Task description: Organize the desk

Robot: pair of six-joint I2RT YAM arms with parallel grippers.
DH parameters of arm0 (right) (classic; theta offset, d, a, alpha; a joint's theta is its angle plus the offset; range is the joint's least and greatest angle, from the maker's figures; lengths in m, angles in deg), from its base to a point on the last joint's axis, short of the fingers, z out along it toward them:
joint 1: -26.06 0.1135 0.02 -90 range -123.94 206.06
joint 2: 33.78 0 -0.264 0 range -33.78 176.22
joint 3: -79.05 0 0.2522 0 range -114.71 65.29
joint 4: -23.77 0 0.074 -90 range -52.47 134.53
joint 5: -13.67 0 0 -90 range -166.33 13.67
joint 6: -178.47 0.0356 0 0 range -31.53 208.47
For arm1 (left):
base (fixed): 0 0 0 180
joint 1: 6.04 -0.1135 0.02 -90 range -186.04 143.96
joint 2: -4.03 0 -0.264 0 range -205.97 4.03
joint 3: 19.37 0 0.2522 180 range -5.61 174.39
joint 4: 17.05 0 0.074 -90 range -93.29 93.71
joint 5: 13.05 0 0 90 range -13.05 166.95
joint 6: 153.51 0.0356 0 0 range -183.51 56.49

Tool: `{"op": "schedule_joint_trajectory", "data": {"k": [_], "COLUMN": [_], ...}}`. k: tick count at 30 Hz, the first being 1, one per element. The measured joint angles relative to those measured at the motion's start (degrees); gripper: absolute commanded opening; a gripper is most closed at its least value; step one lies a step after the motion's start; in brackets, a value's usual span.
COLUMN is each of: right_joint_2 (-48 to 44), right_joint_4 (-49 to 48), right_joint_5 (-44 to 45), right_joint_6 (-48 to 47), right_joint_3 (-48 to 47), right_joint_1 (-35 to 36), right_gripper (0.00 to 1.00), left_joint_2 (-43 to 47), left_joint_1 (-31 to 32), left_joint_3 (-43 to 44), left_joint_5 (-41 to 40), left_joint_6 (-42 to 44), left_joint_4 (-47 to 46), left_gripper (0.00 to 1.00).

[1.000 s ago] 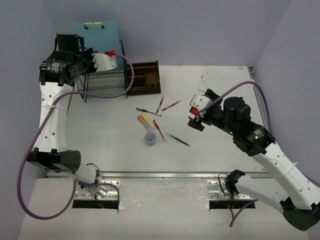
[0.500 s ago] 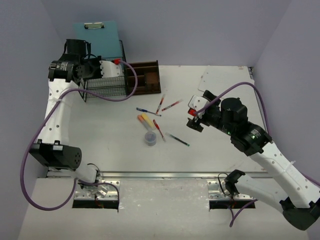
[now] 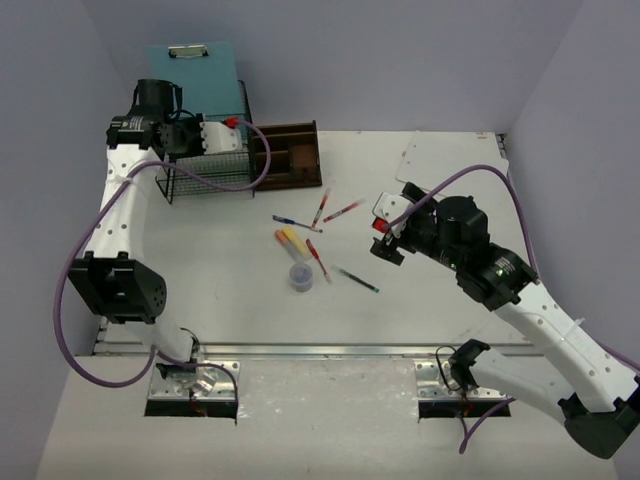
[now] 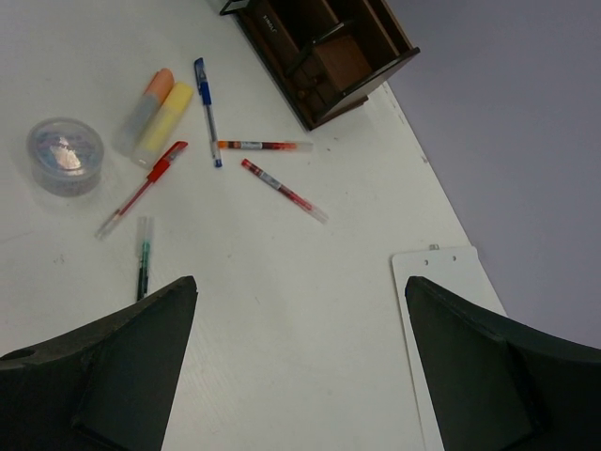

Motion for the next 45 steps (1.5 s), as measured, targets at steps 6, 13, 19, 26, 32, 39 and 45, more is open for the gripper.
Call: {"op": "schedule_joint_trajectory", "data": {"k": [6, 13, 19, 26, 32, 39, 45], "right_joint_2": [0.47, 1.33, 1.88, 2.30, 3.09, 3.99, 5.15], "right_joint_4": [-0.04, -0.09, -0.12, -0.18, -0.20, -0.26, -0.58], "right_joint_5": [-0.01, -0.10, -0.15, -0.17, -0.20, -0.52, -1.01], "right_joint_6": [0.00, 0.02, 0.06, 0.20, 0.38, 0.84, 1.07], "right_joint_3": [0.11, 0.11, 0.11, 0.11, 0.11, 0.11, 0.11], "right_joint_1": [0.00, 0.00, 0.00, 0.00, 0.00, 0.00, 0.00], "right_gripper": [0.93, 0.93, 0.93, 0.93, 0.93, 0.93, 0.94], "left_joint_2": [-4.71, -5.57, -4.91, -4.74, -7.12, -14.37, -21.29], "left_joint_1": [-1.47, -1.57, -1.57, -1.57, -1.57, -1.57, -1.57], "left_joint_3": [2.56, 2.71, -0.44, -6.90, -6.78, -2.76, 3.19], "left_joint_5": [2.35, 2.86, 2.84, 0.23, -3.67, -8.48, -10.80], "left_joint_6": [-0.05, -1.91, -6.48, -11.97, -16.17, -19.95, -21.73], "left_joint_4": [-0.62, -3.67, -14.14, -29.35, -42.57, -55.54, -61.97], "left_gripper": [0.00, 0.31, 0.58, 0.62, 0.63, 0.65, 0.66]}}
